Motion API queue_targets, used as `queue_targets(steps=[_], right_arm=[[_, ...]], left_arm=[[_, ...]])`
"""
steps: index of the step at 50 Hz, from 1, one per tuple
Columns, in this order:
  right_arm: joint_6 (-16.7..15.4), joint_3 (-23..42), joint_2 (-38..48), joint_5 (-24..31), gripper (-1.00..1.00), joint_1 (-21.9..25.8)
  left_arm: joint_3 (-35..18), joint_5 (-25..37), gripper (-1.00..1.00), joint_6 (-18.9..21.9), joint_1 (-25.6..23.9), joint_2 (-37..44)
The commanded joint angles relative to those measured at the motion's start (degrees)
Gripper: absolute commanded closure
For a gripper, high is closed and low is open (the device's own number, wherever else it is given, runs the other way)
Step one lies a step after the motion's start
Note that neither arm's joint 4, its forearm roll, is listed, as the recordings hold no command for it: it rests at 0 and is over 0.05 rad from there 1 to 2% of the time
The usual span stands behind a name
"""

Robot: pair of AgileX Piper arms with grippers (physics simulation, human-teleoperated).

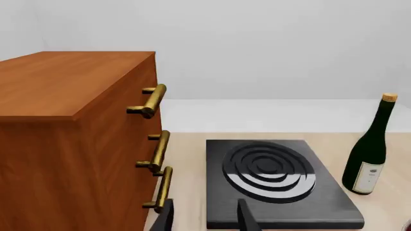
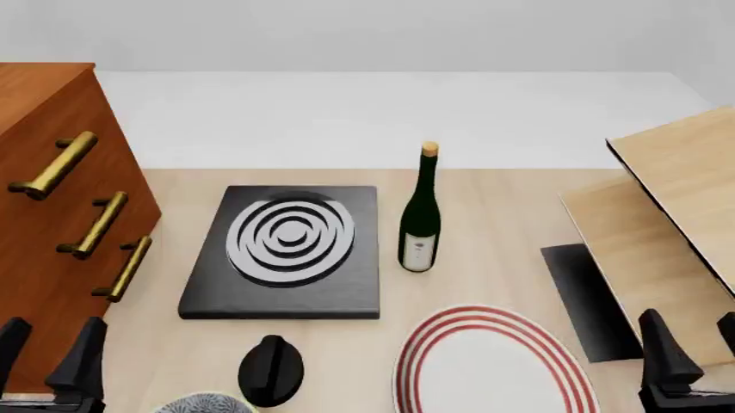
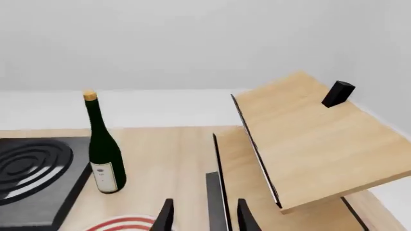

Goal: Pick up the akita bowl and put it on the plate.

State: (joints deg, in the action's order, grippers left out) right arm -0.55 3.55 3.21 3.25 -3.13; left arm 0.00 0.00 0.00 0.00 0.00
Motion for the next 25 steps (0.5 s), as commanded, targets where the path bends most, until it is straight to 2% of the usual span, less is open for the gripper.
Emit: queue_targets(steps=[1,4,9,12,14,15,25], right_arm=[[-0.3,0.1,-3.1,-2.5,-1.0,2.9],[1.0,1.6,-3.2,-1.2,-1.0,3.2],[0.5,4.4,-3.2,1.3,-1.0,3.7],[-2.1,6.3,-3.2,1.7,-1.0,4.7],[-0.6,7.5,-3.2,3.0,-1.0,4.5],[-1.4,8.0,-3.1,3.7,-1.0,4.8],[-0.8,14.3,0.8,7.8,-1.0,7.8]], left_arm=[[0.0,0.0,-1.0,0.0,0.0,0.0],[0.0,0.0,-1.0,0.0,0.0,0.0],[0.0,0.0,-1.0,0.0,0.0,0.0],[0.0,0.0,-1.0,0.0,0.0,0.0],[0.0,0.0,-1.0,0.0,0.0,0.0],[0.0,0.0,-1.0,0.0,0.0,0.0],[0.0,0.0,-1.0,0.0,0.0,0.0]])
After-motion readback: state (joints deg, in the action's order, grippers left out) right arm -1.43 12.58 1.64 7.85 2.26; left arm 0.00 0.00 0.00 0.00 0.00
